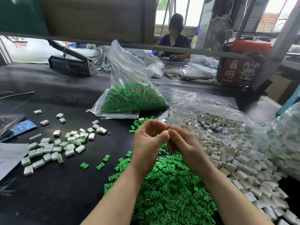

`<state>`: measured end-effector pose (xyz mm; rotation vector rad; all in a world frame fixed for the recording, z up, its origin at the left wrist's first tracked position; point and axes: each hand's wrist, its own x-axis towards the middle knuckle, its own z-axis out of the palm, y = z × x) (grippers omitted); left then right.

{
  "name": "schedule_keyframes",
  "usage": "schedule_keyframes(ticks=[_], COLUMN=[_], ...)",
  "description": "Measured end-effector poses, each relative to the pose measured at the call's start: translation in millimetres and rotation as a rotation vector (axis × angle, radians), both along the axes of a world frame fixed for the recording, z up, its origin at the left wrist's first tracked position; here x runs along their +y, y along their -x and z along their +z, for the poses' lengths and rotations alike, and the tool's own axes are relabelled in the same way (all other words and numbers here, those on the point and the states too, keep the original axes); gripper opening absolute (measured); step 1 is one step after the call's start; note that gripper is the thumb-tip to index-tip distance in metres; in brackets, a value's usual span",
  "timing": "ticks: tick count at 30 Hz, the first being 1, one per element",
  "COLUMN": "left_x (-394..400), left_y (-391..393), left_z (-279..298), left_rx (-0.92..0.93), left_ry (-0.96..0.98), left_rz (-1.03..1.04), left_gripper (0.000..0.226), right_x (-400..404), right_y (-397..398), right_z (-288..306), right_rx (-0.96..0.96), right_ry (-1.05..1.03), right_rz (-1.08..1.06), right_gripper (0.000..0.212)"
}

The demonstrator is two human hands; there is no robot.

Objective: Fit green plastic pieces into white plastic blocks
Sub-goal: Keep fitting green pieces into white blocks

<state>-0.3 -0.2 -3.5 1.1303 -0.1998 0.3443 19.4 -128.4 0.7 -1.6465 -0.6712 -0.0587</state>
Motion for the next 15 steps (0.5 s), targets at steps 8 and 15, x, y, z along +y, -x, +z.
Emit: schedule_keyframes(ticks=[8, 15], left_x=[-0.6, -0.2], left_y=[-0.5, 1.0], left_z=[0.4, 4.9], left_rx=[0.021, 0.034], left_ry=[0.022, 0.018], left_rz=[-0.003, 0.018], left_gripper=[0.019, 0.017], right_x=[-0.3, 6.8], right_y=[0.8, 0.4], right_z=[-0.8, -8.8], right_rx=[-0.002, 0.096], right_ry=[0.01, -0.118], right_rz=[-0.021, -0.04], right_gripper=[0.028, 0.045])
